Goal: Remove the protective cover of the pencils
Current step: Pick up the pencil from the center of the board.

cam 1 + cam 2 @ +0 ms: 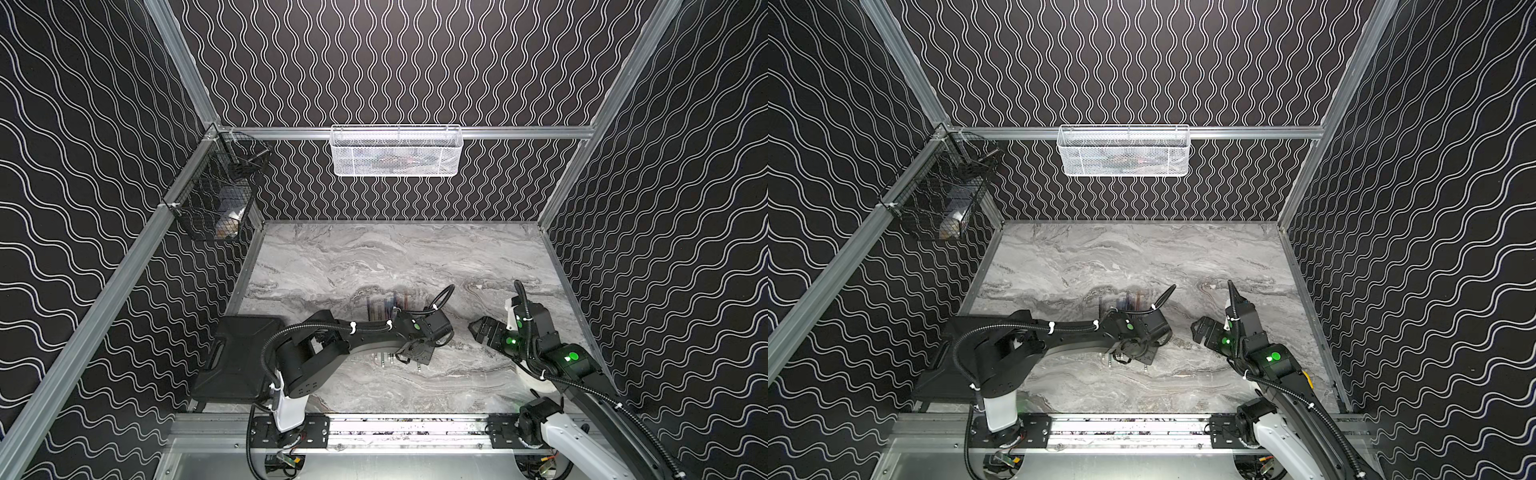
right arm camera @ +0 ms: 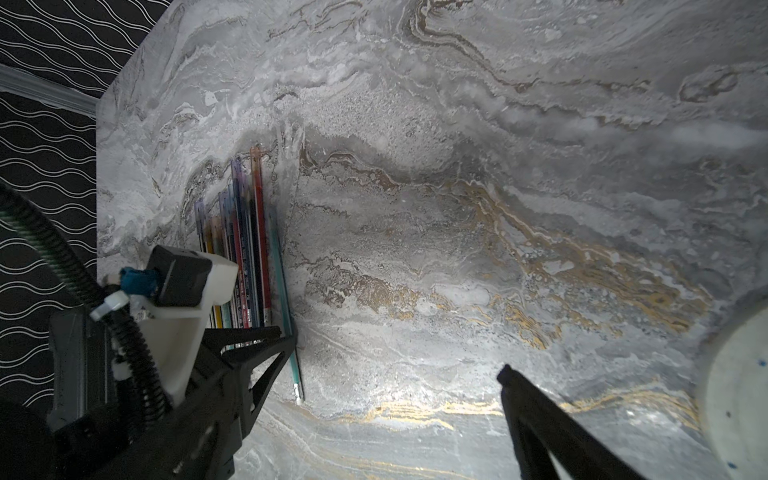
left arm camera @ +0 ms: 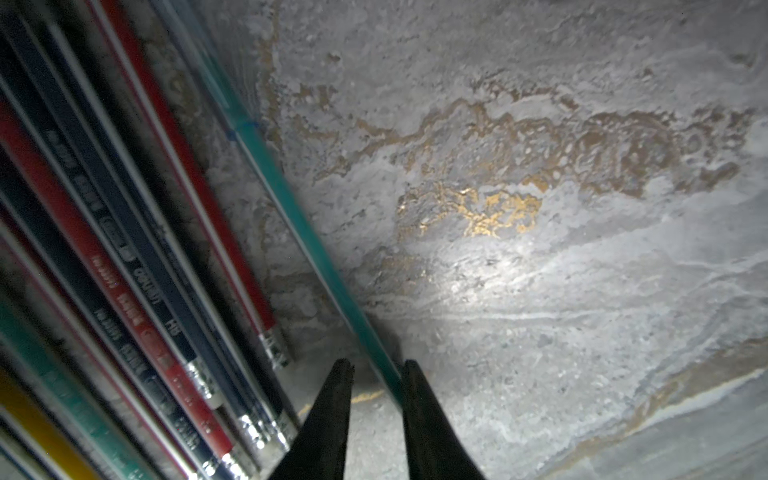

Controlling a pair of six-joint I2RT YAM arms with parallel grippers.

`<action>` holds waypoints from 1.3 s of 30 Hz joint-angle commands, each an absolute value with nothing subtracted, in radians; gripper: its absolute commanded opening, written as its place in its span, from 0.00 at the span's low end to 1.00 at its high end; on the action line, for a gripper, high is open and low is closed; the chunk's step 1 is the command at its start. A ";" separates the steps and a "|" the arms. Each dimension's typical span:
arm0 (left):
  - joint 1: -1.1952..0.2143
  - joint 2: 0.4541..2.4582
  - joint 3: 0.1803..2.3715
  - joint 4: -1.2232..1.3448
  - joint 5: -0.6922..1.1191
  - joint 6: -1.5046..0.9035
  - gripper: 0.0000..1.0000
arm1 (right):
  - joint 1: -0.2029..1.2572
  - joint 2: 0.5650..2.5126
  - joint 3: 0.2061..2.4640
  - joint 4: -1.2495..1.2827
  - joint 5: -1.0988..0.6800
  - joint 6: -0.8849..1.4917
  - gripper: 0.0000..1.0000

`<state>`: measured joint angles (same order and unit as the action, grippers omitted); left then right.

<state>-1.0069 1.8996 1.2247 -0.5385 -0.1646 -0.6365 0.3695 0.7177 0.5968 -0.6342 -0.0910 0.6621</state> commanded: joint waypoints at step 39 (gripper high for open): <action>-0.993 1.919 1.276 -0.570 -0.123 -0.600 0.06 | 0.369 0.706 0.607 -0.637 -0.040 0.678 0.99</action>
<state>-0.9943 1.9438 1.2697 -0.5114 -0.1310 -0.6064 0.3695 0.7044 0.5999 -0.6346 -0.0566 0.6659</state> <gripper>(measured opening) 0.079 0.992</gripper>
